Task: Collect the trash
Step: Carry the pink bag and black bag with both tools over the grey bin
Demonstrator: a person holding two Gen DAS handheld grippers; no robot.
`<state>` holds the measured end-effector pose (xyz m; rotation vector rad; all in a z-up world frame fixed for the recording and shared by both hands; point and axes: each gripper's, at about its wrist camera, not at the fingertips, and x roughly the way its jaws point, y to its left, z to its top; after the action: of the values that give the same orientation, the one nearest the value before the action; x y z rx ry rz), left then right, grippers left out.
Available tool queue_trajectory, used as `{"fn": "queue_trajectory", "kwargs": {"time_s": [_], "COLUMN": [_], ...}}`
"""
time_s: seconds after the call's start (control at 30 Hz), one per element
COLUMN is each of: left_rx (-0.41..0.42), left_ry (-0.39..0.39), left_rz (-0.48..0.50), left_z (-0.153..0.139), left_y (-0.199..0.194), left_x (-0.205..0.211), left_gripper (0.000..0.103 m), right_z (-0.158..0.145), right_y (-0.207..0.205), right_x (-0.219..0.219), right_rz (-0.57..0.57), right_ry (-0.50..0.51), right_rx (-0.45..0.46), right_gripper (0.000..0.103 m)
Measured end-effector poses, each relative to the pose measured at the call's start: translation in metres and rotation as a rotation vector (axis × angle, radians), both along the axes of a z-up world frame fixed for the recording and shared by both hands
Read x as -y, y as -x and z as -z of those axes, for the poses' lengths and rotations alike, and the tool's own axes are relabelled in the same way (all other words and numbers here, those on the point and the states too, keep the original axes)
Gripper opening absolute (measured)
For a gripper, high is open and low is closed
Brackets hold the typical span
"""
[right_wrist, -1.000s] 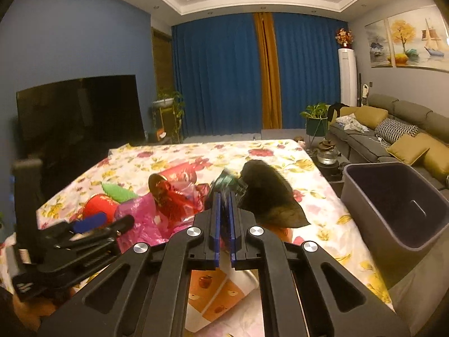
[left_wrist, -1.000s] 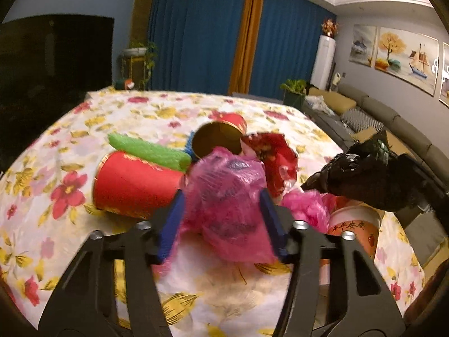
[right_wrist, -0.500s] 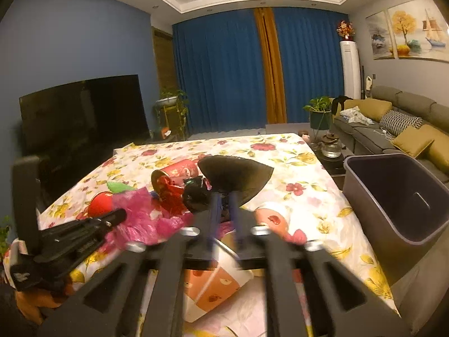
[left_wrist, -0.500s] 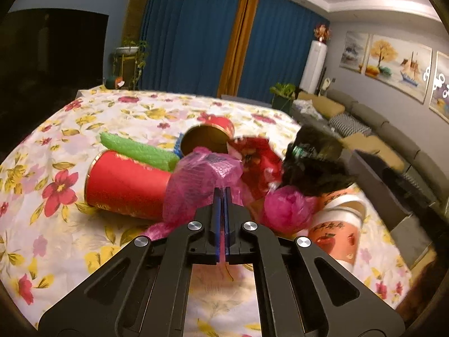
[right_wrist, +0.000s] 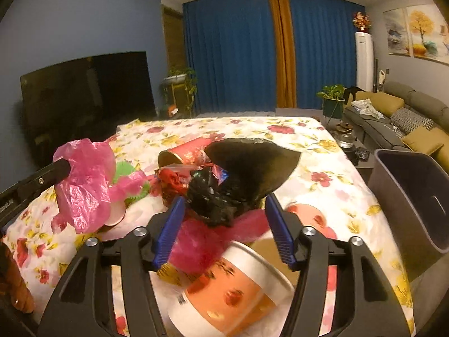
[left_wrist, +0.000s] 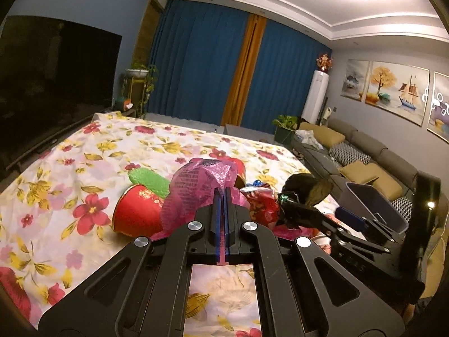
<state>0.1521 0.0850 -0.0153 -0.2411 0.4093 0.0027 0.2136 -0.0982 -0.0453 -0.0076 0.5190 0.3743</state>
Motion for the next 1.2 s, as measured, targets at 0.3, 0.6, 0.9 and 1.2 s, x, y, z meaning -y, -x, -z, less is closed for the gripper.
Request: {"fn": "queue_trajectory", "kwargs": {"time_s": [0.3,0.6,0.9,1.2], "left_rx": [-0.019,-0.028,-0.016,0.028], "left_ry": [0.015,0.007,0.003,-0.009], "left_rz": [0.01,0.021,0.018,0.039], "left_z": [0.007,0.01,0.007,-0.008], "left_y": [-0.005,-0.008,-0.005,0.004], "left_x": [-0.004,-0.001,-0.001,0.003], "left_gripper": [0.001,0.001,0.001,0.001], "right_z": [0.012,0.017,-0.014,-0.048], "right_y": [-0.009,-0.014,0.0,0.023], "right_x": [-0.019,-0.027,-0.005,0.023], "right_rz": [-0.049,-0.074,-0.03,-0.002], "right_ry": [0.058,0.098,0.023,-0.036], "right_rx": [-0.049,-0.055,0.045,0.132], "right_gripper": [0.047,0.009,0.006,0.006]}}
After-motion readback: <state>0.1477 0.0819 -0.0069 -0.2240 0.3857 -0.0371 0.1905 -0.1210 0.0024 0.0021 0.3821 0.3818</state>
